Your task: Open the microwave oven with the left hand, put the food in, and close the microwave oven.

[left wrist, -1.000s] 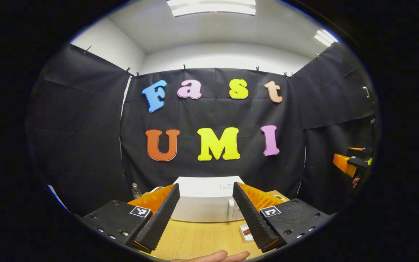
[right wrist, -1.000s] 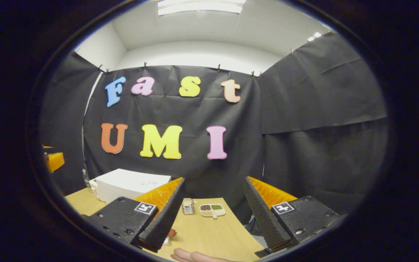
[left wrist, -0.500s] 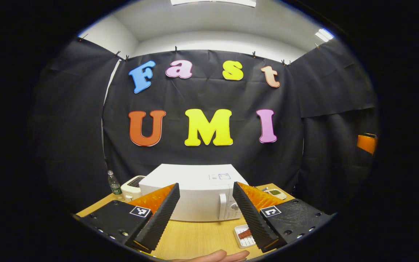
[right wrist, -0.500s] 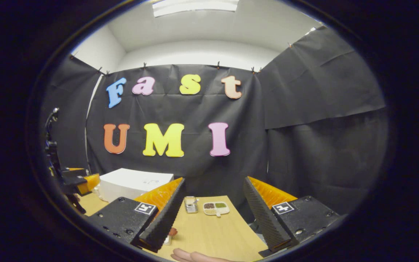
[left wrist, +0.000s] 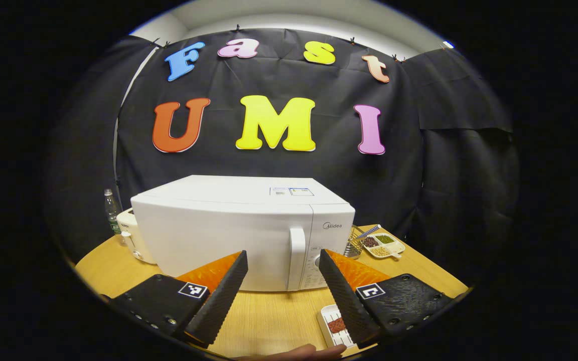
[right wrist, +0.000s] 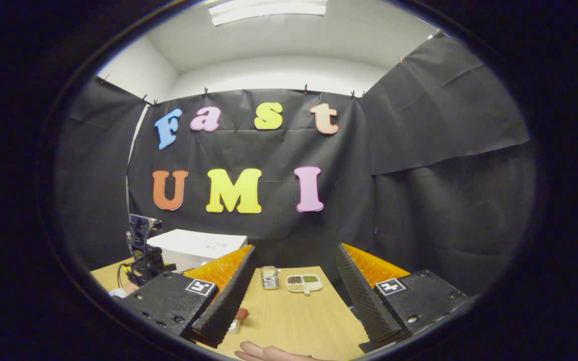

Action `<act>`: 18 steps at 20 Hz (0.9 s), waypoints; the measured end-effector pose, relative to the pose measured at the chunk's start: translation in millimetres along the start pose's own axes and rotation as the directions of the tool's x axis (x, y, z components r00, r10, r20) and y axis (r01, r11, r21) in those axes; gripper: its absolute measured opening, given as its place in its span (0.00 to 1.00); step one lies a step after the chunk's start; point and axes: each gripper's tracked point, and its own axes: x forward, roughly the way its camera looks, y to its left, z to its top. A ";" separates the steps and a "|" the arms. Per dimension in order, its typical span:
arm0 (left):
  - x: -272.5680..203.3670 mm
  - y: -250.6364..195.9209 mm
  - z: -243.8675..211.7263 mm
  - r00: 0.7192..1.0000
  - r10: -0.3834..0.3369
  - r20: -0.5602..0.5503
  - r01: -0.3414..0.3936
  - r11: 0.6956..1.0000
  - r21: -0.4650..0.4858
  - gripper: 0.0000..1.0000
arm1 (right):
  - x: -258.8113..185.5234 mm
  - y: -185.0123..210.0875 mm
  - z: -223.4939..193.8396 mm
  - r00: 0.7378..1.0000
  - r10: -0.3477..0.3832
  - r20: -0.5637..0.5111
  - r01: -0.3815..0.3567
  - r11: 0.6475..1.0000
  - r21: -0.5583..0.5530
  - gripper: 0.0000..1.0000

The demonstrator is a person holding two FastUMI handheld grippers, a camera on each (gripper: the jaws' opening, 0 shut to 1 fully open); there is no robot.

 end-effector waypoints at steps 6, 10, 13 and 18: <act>43.9 -18.2 -21.2 1.000 -0.020 0.013 0.020 1.000 -0.009 0.92 | 11.4 -19.6 -20.6 1.000 0.014 -0.010 -0.015 0.999 -0.030 1.00; 68.6 -16.9 -42.0 1.000 0.019 -0.001 -0.019 0.999 0.046 0.92 | 23.1 -25.5 -42.2 0.999 0.027 -0.030 -0.027 0.999 -0.017 1.00; 79.2 -21.4 -51.9 1.000 0.018 -0.016 -0.018 0.999 0.032 0.92 | 32.6 -33.9 -57.8 0.999 0.022 -0.046 -0.023 1.000 -0.017 1.00; 94.3 -13.7 -42.8 0.996 0.060 0.065 -0.060 0.998 -0.004 0.50 | 41.6 -42.2 -72.2 0.998 0.009 -0.064 -0.009 1.000 -0.006 0.93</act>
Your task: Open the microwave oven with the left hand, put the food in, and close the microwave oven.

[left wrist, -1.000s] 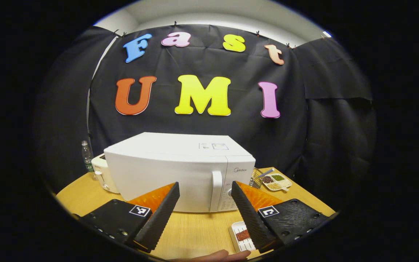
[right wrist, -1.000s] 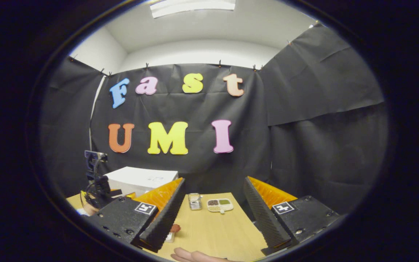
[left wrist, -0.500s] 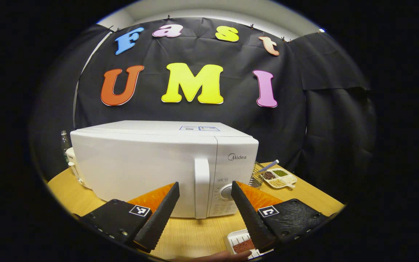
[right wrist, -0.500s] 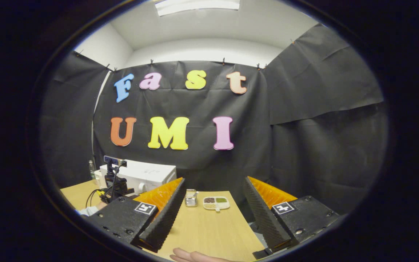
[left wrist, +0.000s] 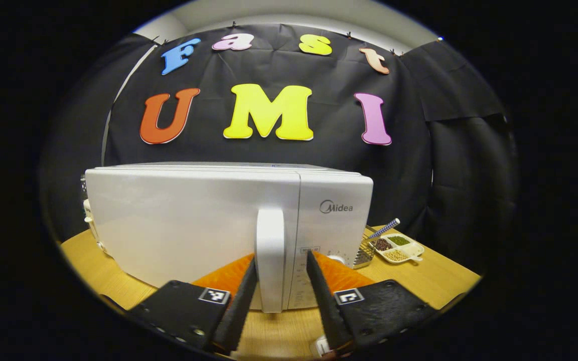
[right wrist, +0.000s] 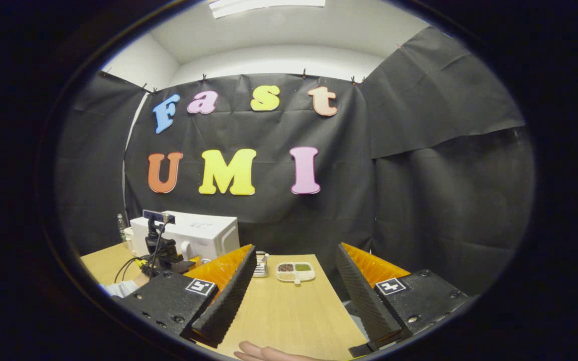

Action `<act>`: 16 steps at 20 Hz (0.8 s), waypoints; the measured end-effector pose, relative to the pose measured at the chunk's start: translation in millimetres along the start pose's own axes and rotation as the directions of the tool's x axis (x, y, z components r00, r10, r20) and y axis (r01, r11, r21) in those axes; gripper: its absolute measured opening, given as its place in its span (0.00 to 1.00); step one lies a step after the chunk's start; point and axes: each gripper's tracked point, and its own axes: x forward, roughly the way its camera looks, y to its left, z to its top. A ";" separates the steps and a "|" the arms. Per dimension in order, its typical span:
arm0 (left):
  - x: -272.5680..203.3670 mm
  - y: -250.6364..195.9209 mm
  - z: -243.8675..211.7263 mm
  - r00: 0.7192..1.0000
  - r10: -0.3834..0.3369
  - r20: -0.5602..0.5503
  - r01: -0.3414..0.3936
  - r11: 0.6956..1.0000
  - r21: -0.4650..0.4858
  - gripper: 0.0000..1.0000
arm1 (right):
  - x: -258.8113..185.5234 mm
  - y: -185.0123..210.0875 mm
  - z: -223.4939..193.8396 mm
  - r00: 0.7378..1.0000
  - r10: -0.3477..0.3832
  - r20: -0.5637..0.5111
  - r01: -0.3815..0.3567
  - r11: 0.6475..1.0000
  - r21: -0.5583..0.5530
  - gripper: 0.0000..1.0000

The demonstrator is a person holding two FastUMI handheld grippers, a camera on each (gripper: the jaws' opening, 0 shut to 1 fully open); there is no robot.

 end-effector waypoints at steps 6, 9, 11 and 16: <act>-0.6 3.7 -8.1 0.998 -0.008 -0.063 0.009 1.000 0.025 0.17 | -1.1 1.1 -1.6 1.000 -0.011 -0.010 0.011 1.000 0.009 1.00; -4.3 2.7 -10.7 0.996 -0.026 -0.089 0.029 0.999 0.029 0.10 | -6.6 1.1 -0.6 1.000 -0.016 -0.008 0.016 1.000 -0.019 1.00; -12.7 4.9 -13.9 0.993 -0.024 -0.116 0.026 1.000 0.014 0.10 | -9.5 2.7 -3.5 1.000 -0.016 -0.009 0.016 0.999 -0.042 0.92; -60.9 12.0 -16.0 0.995 -0.064 -0.080 0.065 0.998 0.010 0.10 | -11.9 14.3 -17.6 1.000 0.005 -0.031 -0.007 0.998 -0.058 1.00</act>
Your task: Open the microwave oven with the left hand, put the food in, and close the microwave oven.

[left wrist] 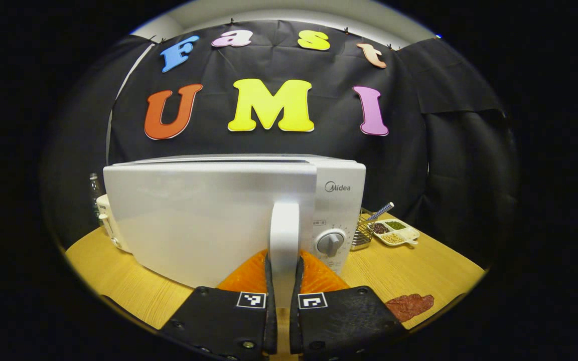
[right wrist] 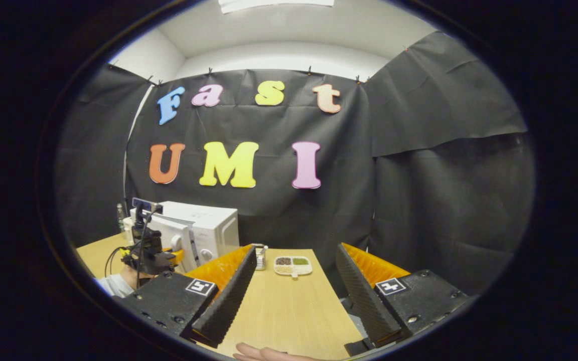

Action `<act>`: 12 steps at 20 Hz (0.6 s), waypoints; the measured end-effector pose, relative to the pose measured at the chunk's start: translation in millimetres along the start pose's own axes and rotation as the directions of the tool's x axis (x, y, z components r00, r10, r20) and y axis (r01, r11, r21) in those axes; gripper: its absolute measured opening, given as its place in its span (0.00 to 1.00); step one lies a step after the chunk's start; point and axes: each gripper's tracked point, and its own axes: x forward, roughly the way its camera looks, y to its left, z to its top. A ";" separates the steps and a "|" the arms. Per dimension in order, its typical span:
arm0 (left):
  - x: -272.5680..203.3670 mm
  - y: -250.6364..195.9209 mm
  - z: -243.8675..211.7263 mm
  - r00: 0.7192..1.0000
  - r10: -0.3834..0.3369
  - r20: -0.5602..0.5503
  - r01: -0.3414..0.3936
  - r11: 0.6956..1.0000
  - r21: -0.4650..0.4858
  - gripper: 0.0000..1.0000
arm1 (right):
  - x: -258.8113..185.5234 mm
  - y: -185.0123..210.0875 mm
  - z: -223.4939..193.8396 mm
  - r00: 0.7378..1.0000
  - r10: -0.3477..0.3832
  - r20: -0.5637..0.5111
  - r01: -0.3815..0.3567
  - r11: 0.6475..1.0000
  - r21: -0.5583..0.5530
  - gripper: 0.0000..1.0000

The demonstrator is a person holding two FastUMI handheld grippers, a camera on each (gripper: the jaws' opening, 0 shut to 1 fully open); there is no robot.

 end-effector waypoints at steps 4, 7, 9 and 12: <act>-37.8 7.6 -5.4 0.997 -0.068 0.038 0.067 0.997 0.036 0.13 | -2.0 22.5 -12.1 0.999 0.027 -0.036 -0.026 1.000 0.012 1.00; -64.4 19.4 -10.0 0.997 -0.072 0.039 0.071 0.997 0.019 0.13 | -3.3 44.7 -15.3 0.997 0.059 -0.046 -0.058 0.998 0.010 1.00; -82.1 26.6 -12.8 0.996 -0.075 0.038 0.074 0.997 0.019 0.13 | -3.8 53.1 -18.0 0.997 0.061 -0.042 -0.062 0.998 -0.011 1.00; -115.9 46.1 -17.6 0.996 -0.076 0.051 0.073 0.996 0.047 0.13 | -3.4 63.6 -21.4 0.997 0.062 -0.039 -0.063 0.998 -0.024 1.00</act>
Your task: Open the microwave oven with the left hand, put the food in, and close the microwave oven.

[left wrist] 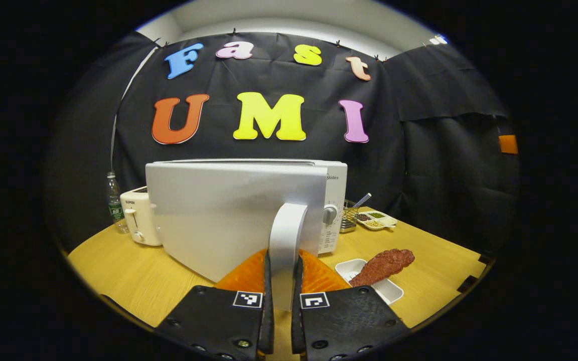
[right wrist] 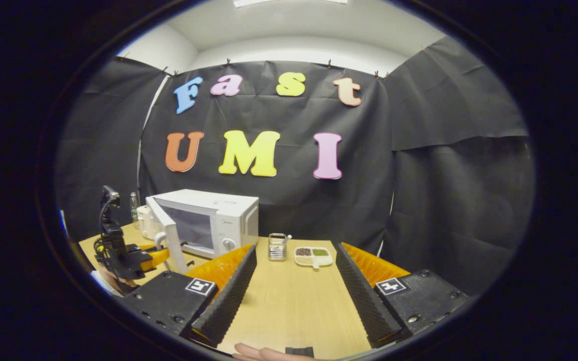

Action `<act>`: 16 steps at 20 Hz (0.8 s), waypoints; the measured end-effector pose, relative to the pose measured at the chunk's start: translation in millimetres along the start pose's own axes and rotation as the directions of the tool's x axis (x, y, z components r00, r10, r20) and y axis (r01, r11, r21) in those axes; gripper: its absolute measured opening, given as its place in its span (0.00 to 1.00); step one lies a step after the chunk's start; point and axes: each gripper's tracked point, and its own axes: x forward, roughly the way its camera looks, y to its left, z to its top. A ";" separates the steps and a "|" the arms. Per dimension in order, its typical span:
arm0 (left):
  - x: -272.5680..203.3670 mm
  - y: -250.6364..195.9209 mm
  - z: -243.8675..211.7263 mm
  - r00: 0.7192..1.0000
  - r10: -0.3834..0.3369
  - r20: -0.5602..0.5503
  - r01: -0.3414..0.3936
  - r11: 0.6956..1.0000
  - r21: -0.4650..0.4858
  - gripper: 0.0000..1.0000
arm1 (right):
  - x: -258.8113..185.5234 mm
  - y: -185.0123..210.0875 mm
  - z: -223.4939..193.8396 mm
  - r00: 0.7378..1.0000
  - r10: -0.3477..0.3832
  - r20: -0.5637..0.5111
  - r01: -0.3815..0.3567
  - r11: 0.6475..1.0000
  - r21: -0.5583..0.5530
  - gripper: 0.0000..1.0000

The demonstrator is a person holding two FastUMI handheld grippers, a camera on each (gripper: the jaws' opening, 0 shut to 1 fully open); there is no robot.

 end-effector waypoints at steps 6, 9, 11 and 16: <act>-103.7 83.2 -14.6 0.992 0.127 0.001 -0.127 0.991 0.042 0.38 | 6.0 20.9 -6.7 0.999 0.027 -0.033 -0.025 0.999 0.045 1.00; -154.6 132.2 -15.8 0.974 0.223 0.024 -0.224 0.974 0.025 0.89 | 5.2 32.4 -8.9 0.999 0.025 -0.033 -0.023 0.999 0.047 0.93; -183.7 152.0 -15.2 0.966 0.257 0.017 -0.257 0.966 -0.021 0.92 | 6.4 43.8 -14.1 0.998 0.035 -0.048 -0.033 0.998 0.043 0.93; -233.6 168.5 13.4 0.952 0.296 0.073 -0.289 0.953 -0.095 0.92 | 21.3 67.4 -21.3 0.994 0.070 -0.080 -0.067 0.997 0.033 1.00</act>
